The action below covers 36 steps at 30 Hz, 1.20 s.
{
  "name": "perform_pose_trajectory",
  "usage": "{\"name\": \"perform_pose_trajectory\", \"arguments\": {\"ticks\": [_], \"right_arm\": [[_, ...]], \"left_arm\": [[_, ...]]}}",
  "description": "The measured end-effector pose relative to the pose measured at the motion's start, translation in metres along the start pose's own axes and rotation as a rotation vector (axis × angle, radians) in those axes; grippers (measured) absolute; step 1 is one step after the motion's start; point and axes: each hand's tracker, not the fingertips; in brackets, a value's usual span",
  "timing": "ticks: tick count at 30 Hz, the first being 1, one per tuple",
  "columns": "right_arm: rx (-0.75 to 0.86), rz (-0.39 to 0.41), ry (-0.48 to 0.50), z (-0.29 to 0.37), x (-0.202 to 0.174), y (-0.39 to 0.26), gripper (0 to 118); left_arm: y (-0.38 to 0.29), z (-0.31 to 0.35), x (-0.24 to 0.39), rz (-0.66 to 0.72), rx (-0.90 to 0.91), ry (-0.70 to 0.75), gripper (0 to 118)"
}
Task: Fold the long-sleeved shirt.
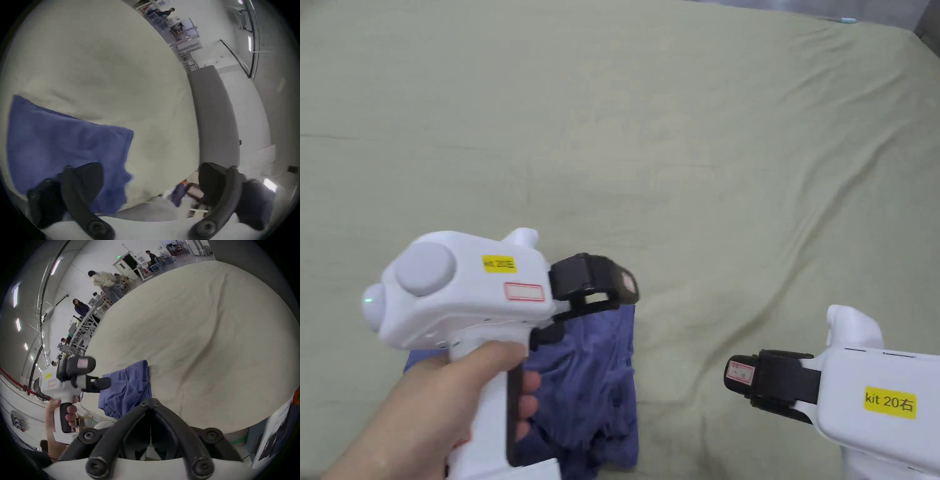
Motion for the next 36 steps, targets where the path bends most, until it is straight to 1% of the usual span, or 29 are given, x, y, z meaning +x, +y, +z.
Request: {"name": "perform_pose_trajectory", "arguments": {"ticks": [1, 2, 3, 4, 5, 6, 9, 10, 12, 13, 14, 15, 16, 17, 18, 19, 20, 22, 23, 24, 26, 28, 29, 31, 32, 33, 35, 36], "right_arm": [[0.001, 0.000, -0.001, 0.002, 0.001, 0.000, 0], [0.004, 0.000, -0.004, 0.003, 0.002, 0.000, 0], [0.007, 0.001, -0.008, 0.004, 0.003, -0.001, 0], [0.008, 0.001, -0.009, 0.004, 0.003, 0.000, 0], [0.009, -0.003, -0.009, 0.003, 0.005, -0.001, 0], [0.006, -0.013, -0.012, 0.003, 0.007, -0.002, 0], [0.004, -0.040, -0.026, 0.001, 0.009, -0.003, 0], [0.003, -0.049, -0.033, 0.002, 0.010, -0.004, 0], [0.002, -0.060, -0.042, 0.006, 0.011, -0.005, 0], [0.005, -0.063, -0.047, 0.009, 0.011, -0.005, 0], [0.007, -0.064, -0.053, 0.012, 0.011, -0.006, 0], [0.010, -0.063, -0.062, 0.014, 0.012, -0.006, 0], [0.015, -0.060, -0.074, 0.015, 0.012, -0.005, 0], [0.016, -0.058, -0.092, 0.016, 0.012, -0.005, 0], [0.014, -0.057, -0.111, 0.017, 0.013, -0.004, 0], [0.017, -0.057, -0.120, 0.017, 0.013, -0.002, 0], [0.021, -0.059, -0.132, 0.016, 0.012, 0.001, 0], [0.036, -0.053, -0.150, 0.016, 0.006, 0.006, 0], [0.043, -0.036, -0.154, 0.015, 0.001, 0.009, 0], [0.047, -0.013, -0.156, 0.011, -0.006, 0.013, 0], [0.029, 0.055, -0.146, -0.007, -0.024, 0.020, 0], [-0.011, 0.089, -0.086, -0.034, -0.043, 0.026, 0], [-0.039, 0.098, -0.042, -0.052, -0.053, 0.027, 0], [-0.103, 0.122, 0.011, -0.089, -0.071, 0.026, 0], [-0.136, 0.134, 0.002, -0.111, -0.080, 0.026, 0], [-0.169, 0.139, -0.045, -0.131, -0.089, 0.023, 0], [-0.239, 0.159, -0.115, -0.165, -0.098, 0.018, 0], [-0.269, 0.159, -0.150, -0.185, -0.096, 0.016, 0]], "left_arm": [[-0.004, 0.013, 0.003, -0.032, 0.070, 0.119, 102], [-0.008, 0.016, 0.001, -0.087, 0.121, 0.241, 70], [-0.013, 0.015, 0.001, -0.148, 0.140, 0.361, 25], [-0.020, 0.005, -0.001, -0.206, 0.139, 0.473, 0], [-0.024, -0.007, 0.001, -0.269, 0.068, 0.501, 0], [-0.032, -0.022, 0.001, -0.306, 0.005, 0.481, 0], [-0.059, -0.066, 0.007, -0.348, -0.127, 0.412, 0], [-0.070, -0.086, 0.011, -0.388, -0.174, 0.428, 0], [-0.089, -0.118, 0.018, -0.455, -0.210, 0.536, 0], [-0.091, -0.124, 0.026, -0.494, -0.156, 0.586, 0], [-0.092, -0.126, 0.038, -0.526, -0.143, 0.624, 0], [-0.091, -0.129, 0.047, -0.521, -0.155, 0.589, 0], [-0.088, -0.129, 0.052, -0.521, -0.152, 0.509, 0], [-0.085, -0.129, 0.058, -0.473, -0.172, 0.358, 0], [-0.085, -0.136, 0.061, -0.405, -0.239, 0.220, 0], [-0.086, -0.142, 0.064, -0.359, -0.295, 0.179, 0], [-0.087, -0.143, 0.067, -0.347, -0.328, 0.167, 0], [-0.084, -0.117, 0.078, -0.387, -0.278, 0.149, 0], [-0.076, -0.100, 0.076, -0.394, -0.233, 0.124, 0], [-0.065, -0.082, 0.069, -0.377, -0.211, 0.107, 0], [-0.040, -0.038, 0.049, -0.290, -0.144, 0.094, 0], [-0.016, 0.006, 0.021, -0.242, -0.046, 0.152, 0], [-0.003, 0.030, 0.006, -0.225, 0.010, 0.207, 0], [0.012, 0.063, -0.021, -0.215, 0.070, 0.314, 0], [0.015, 0.076, -0.033, -0.207, 0.084, 0.354, 0], [0.018, 0.086, -0.046, -0.187, 0.093, 0.381, 0], [0.019, 0.097, -0.069, -0.115, 0.090, 0.378, 0], [0.018, 0.100, -0.078, -0.089, 0.085, 0.372, 0]]}}
